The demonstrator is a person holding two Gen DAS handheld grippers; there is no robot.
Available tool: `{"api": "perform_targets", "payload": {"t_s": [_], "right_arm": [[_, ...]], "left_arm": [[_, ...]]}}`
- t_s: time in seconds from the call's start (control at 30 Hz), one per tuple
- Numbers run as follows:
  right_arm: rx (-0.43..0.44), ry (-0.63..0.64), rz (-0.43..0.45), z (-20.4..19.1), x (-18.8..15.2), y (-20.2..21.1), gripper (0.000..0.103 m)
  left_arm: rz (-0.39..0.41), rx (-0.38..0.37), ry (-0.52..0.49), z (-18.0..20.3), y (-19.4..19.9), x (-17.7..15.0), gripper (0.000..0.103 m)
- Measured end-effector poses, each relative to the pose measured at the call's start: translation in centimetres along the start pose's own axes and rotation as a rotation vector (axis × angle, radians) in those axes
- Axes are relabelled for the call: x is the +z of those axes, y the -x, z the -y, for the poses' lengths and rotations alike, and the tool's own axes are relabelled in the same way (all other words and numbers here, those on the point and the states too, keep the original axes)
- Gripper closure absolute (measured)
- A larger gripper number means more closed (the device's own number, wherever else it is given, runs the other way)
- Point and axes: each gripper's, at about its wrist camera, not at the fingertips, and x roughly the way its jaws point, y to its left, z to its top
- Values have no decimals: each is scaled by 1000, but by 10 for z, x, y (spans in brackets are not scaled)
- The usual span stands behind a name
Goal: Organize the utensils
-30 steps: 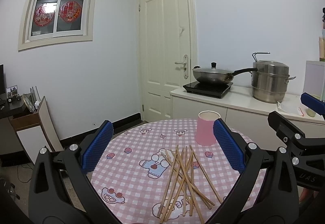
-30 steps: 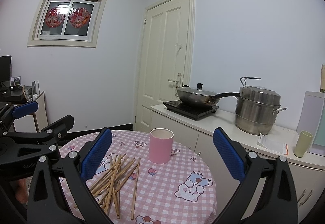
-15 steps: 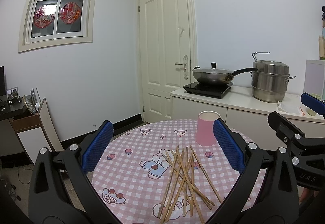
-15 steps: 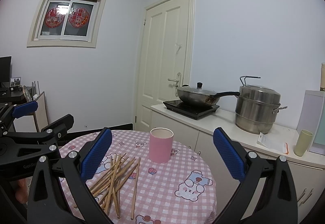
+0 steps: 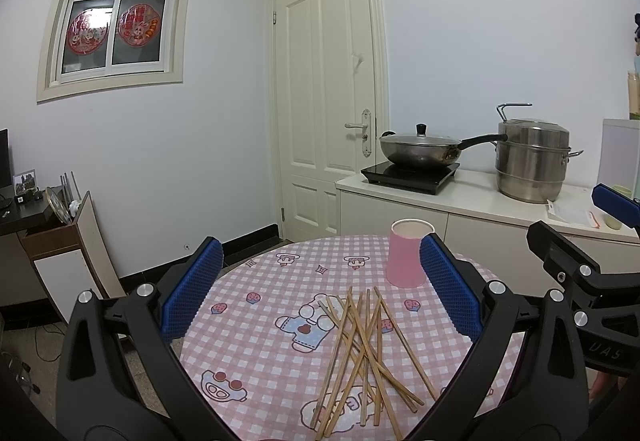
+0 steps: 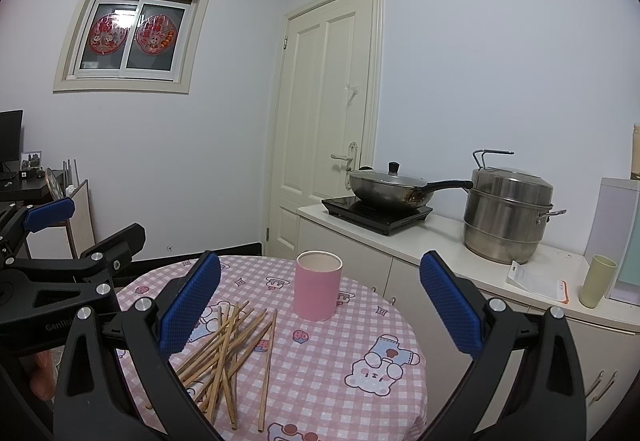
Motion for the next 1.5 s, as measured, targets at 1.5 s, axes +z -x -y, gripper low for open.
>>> {"api": "perform_targets", "payload": {"t_s": [1.5], "right_arm": [[-12,-11,-1,0,-1,1,7]], "left_arm": [[-21,-42,21,-2,-7,0,6]]}}
